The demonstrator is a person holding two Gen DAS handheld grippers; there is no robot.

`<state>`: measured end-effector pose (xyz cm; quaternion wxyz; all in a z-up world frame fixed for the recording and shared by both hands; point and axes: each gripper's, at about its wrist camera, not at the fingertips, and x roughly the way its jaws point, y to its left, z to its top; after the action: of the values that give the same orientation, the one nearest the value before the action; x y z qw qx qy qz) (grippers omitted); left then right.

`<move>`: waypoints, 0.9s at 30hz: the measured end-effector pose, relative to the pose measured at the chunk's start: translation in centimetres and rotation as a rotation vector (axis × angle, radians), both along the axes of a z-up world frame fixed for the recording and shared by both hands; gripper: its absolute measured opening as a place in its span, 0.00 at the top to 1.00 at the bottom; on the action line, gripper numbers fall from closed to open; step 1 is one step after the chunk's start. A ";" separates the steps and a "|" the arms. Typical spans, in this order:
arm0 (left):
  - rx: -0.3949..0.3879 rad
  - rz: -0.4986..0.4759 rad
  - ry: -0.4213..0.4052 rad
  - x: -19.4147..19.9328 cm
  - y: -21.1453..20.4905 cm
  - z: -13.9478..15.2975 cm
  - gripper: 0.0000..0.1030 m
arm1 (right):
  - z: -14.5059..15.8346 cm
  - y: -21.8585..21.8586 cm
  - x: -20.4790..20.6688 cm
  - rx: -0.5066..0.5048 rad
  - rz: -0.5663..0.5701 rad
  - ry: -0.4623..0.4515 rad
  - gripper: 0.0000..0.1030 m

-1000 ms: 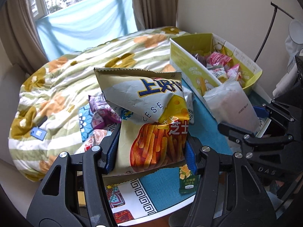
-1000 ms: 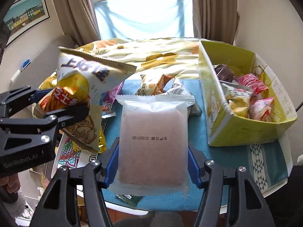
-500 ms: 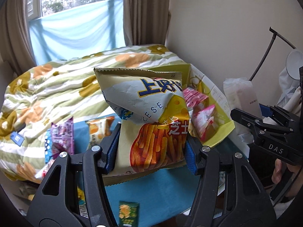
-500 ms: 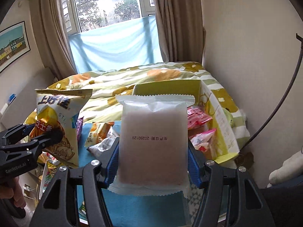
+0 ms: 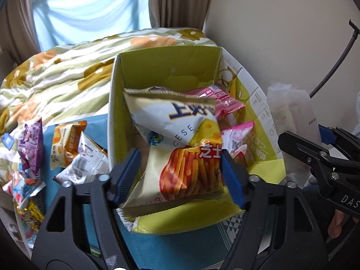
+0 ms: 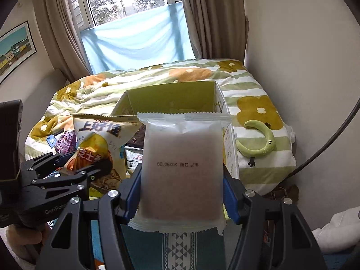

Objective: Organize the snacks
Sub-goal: 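Carry both bags into the cardboard box and open both tools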

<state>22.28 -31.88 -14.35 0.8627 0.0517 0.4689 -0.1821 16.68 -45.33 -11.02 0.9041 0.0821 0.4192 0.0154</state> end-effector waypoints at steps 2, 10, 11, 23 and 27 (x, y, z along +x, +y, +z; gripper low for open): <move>0.000 0.010 -0.010 -0.6 0.0 -0.3 0.04 | -0.6 -0.4 0.1 0.016 0.013 0.014 0.44; 0.019 0.082 -0.032 -3.1 2.4 1.2 0.04 | -2.2 -2.0 0.2 0.064 0.029 0.043 0.44; 0.015 0.095 -0.036 -3.4 2.9 1.4 0.04 | -2.3 -2.0 0.3 0.070 0.036 0.046 0.44; -0.026 0.227 -0.026 -5.1 8.2 2.6 0.04 | -2.6 -0.5 2.4 0.084 0.130 0.063 0.43; -0.027 0.242 -0.008 -5.5 8.7 1.9 0.04 | -2.4 -0.4 2.3 0.097 0.140 0.033 0.19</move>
<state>16.80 -23.22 -12.47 0.8809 -0.0160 0.4658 -0.0826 18.93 -45.68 -13.41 0.8886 0.0965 0.4376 0.0975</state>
